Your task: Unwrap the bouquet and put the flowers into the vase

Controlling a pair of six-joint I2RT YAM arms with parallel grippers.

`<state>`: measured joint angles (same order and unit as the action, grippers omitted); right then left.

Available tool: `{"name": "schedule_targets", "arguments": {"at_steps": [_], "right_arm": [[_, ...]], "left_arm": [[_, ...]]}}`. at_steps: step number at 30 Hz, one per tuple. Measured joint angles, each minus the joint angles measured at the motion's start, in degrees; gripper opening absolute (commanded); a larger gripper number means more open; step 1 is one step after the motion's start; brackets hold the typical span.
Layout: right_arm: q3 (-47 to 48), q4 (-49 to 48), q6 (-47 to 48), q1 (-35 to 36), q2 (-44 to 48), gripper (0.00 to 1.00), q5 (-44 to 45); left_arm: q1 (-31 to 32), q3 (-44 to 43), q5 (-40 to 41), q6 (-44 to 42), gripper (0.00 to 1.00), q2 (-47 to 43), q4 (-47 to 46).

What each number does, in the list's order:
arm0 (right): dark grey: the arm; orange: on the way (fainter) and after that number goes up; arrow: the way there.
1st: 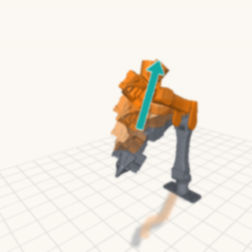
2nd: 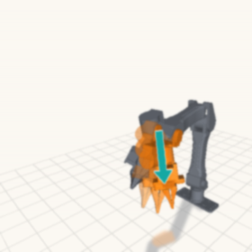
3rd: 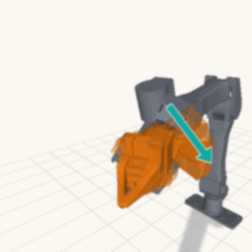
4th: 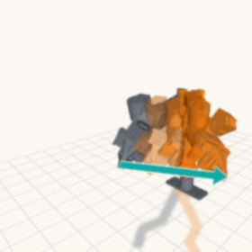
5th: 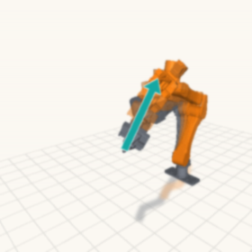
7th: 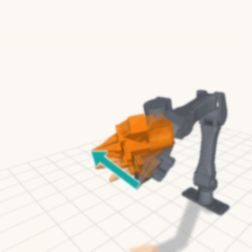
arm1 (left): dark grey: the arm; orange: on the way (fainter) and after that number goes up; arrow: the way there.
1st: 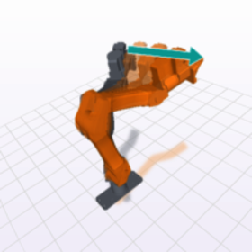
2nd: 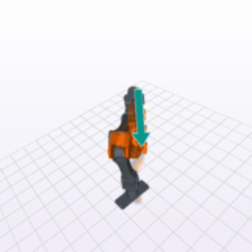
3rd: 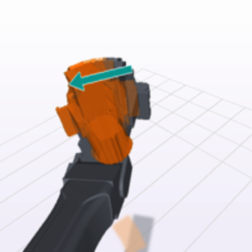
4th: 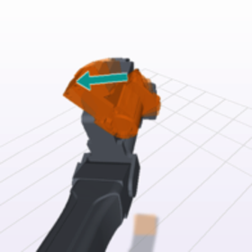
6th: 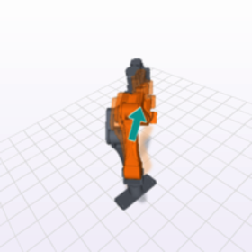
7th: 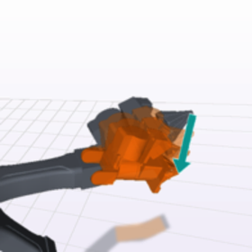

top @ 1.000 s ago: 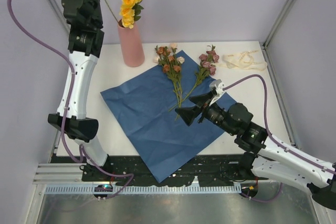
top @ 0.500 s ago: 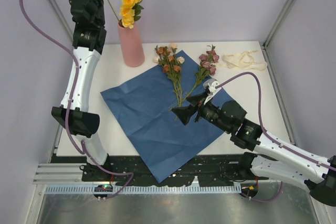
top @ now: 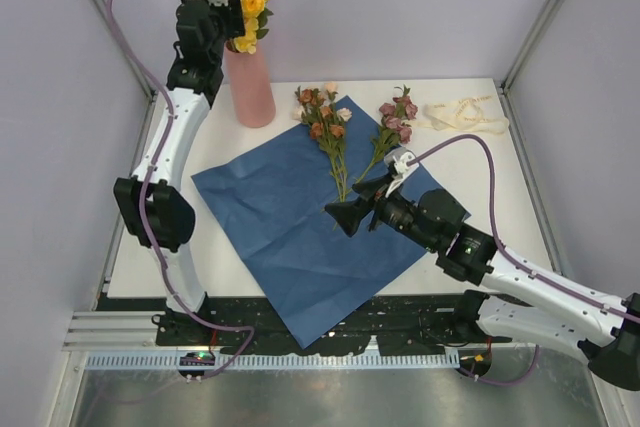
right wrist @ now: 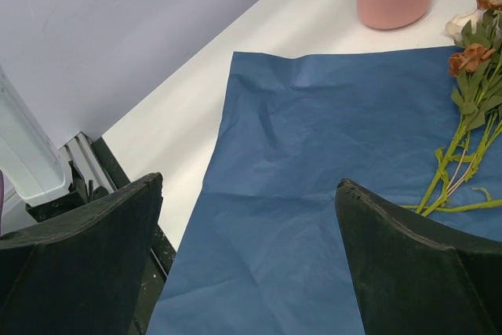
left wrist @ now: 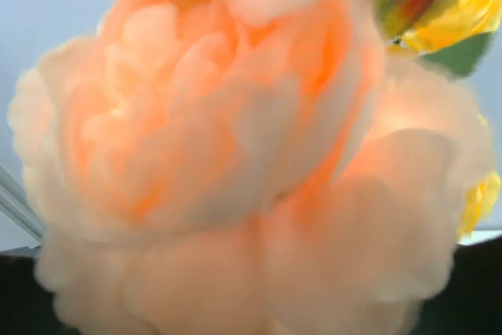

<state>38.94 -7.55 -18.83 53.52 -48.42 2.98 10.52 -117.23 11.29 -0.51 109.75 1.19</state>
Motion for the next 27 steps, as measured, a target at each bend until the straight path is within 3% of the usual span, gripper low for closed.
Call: {"name": "schedule_targets", "arguments": {"at_steps": [8, 19, 25, 27], "right_arm": [[2.8, 3.7, -4.3, 0.0, -2.4, 0.95, 3.0], [7.6, 13.9, -12.9, -0.2, -7.3, 0.96, 13.1], [7.8, 15.3, -18.0, -2.4, -8.8, 1.00, 19.3], [8.4, 14.9, -19.0, -5.3, -11.5, 0.91, 18.4]], "left_arm": [[0.0, 12.8, -3.0, 2.4, 0.99, -9.7, -0.1], [0.0, 41.3, -6.3, 9.6, 1.00, -34.2, -1.5], [0.0, 52.2, -13.4, 13.3, 1.00, -43.3, 0.8], [0.0, 54.3, -18.0, 14.5, 1.00, -45.6, 2.8]]}}
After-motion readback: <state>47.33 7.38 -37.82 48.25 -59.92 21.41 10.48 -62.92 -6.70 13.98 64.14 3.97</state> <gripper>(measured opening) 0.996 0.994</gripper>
